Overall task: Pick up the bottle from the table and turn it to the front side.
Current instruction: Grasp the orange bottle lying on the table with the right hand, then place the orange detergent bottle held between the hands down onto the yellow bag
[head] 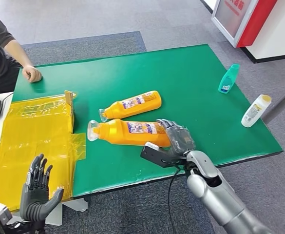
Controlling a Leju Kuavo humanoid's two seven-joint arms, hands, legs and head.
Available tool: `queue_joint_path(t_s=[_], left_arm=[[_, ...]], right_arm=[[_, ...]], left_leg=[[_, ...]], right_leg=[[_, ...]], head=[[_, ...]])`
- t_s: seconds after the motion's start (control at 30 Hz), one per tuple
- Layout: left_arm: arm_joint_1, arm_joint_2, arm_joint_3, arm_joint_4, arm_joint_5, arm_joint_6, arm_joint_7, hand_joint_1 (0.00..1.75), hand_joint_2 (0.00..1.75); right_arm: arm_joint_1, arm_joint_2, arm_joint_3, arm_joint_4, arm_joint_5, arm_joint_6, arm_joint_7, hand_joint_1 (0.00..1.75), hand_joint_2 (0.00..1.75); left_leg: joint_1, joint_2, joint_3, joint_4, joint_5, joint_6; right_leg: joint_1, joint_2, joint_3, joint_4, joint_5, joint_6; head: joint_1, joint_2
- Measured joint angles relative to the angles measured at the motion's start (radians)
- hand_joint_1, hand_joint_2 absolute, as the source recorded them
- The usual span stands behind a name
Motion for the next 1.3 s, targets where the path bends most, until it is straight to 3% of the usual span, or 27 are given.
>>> queue_joint_path(t_s=[0.23,0.43,0.7,1.3], left_arm=[[0.011,-0.050,0.073,-0.008,0.017,-0.016,0.033,0.00,1.75],[-0.016,-0.054,0.067,-0.003,0.071,-0.140,0.060,0.00,1.75],[-0.082,0.008,-0.090,0.001,0.131,-0.253,0.076,0.00,1.75],[-0.144,0.098,-0.268,0.001,0.091,-0.276,0.089,0.00,1.75]], right_arm=[[0.112,0.016,-0.036,-0.151,-0.027,-0.026,-0.022,1.75,1.75],[0.169,0.071,-0.018,-0.168,-0.087,-0.064,-0.100,1.75,1.75],[0.182,0.133,0.095,-0.122,-0.057,-0.180,-0.205,1.75,1.75],[0.135,0.163,0.224,-0.002,-0.066,-0.194,-0.235,1.75,1.75]], left_leg=[[0.000,0.000,0.000,0.000,0.000,0.000],[0.000,0.000,0.000,0.000,0.000,-0.001],[0.000,0.000,0.000,0.000,0.001,-0.001],[0.000,0.000,0.000,0.000,0.001,-0.001]], right_leg=[[0.000,0.000,0.000,0.000,0.000,0.000],[0.000,0.000,0.000,0.000,0.000,0.000],[0.000,0.000,0.000,0.000,0.000,-0.001],[0.000,0.000,0.000,0.000,0.001,-0.001]], head=[[0.000,0.000],[0.000,0.000],[0.000,0.000],[0.000,0.000]])
